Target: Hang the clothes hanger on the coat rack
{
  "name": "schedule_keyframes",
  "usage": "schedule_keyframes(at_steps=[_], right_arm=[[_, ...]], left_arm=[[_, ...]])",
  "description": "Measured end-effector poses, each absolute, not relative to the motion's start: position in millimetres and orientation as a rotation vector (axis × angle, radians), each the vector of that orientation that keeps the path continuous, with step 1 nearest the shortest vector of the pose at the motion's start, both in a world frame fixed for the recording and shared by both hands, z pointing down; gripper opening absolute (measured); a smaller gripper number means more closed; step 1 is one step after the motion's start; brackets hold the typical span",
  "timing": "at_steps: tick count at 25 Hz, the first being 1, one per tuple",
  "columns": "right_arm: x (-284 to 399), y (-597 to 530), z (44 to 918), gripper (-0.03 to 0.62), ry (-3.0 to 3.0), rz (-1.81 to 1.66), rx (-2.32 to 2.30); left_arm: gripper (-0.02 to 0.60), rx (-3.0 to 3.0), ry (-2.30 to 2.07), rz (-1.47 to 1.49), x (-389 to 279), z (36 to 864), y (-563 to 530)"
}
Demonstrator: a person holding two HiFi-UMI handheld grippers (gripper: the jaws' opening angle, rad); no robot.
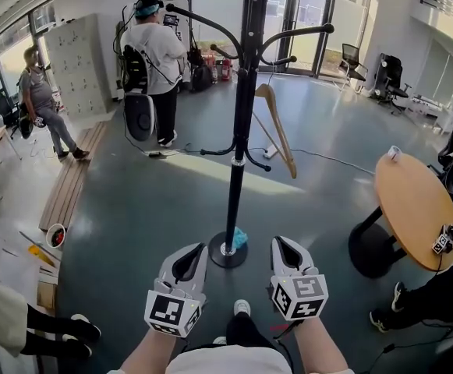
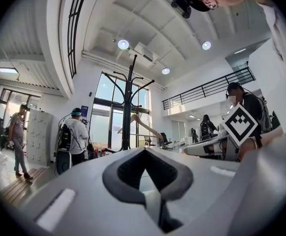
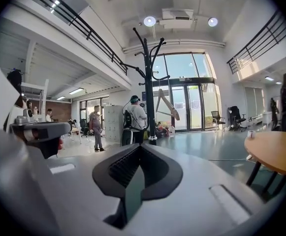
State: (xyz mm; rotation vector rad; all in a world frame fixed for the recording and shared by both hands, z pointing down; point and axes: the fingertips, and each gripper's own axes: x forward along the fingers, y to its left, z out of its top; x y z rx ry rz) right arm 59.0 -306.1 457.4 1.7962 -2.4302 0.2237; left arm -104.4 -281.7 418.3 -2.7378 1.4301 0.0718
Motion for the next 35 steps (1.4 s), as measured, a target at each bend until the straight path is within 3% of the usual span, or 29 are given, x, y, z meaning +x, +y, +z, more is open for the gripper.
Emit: schedule_keyframes(at_steps=[11,35], right_arm=[[34,-238,481,0.028,-2.504,0.295,1.642],[103,43,493,0.026,-2.588,0.301,1.517]], left_arm=[[0.000,-2.746,1.458,0.066,-108,426,-220],[0.000,-2.648,1.585,0.037,-25,427,70]])
